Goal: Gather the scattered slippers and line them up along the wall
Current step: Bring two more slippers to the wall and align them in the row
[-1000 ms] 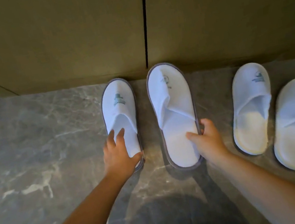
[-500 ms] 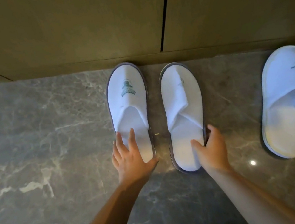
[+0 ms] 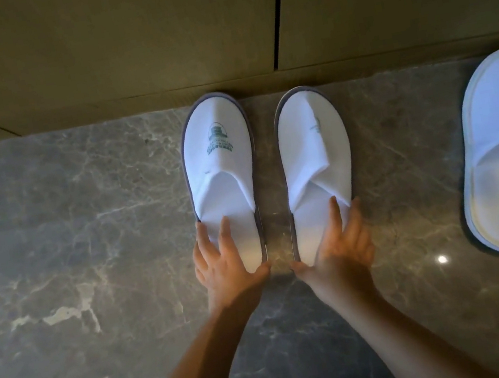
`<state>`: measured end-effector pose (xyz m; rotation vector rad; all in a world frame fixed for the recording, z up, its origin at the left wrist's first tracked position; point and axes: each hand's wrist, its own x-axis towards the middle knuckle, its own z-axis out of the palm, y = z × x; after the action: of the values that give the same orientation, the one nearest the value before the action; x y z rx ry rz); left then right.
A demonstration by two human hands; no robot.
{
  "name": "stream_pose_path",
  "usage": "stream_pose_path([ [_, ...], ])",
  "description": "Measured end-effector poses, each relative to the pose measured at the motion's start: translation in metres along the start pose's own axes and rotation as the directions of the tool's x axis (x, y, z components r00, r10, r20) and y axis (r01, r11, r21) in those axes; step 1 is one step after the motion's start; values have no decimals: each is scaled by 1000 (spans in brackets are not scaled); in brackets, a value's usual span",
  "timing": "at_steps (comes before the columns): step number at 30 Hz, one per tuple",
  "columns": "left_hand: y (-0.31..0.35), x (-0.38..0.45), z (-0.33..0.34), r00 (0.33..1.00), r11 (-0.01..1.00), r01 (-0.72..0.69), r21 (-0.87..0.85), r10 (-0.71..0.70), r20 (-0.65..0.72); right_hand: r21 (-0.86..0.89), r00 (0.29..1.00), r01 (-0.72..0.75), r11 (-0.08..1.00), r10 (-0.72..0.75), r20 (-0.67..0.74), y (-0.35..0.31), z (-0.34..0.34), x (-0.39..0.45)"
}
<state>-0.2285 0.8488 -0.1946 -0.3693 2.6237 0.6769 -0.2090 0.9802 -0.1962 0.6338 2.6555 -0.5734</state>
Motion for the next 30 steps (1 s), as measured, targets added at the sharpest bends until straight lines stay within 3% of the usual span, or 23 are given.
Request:
stream_pose_path([
  [5,-5,-2,6,1000,1000,-5,21,6,-9,31,999,49,998,-49,1,3,0,1],
  [17,-11,-2,4,999,997,-48,58,48,11,55,999,-28,998,27,17,2,-2,5],
  [25,-8,-5,0,998,995,-53,81,50,32,37,999,10,999,-11,33,3,-7,6],
  [27,-2,-8,-6,996,991,-93,93,94,-9,53,999,32,998,-34,28,6,-18,8],
  [30,18,-15,-10,944,945,-300,133,314,-105,107,1000,12,994,-9,-24,20,-48,11],
])
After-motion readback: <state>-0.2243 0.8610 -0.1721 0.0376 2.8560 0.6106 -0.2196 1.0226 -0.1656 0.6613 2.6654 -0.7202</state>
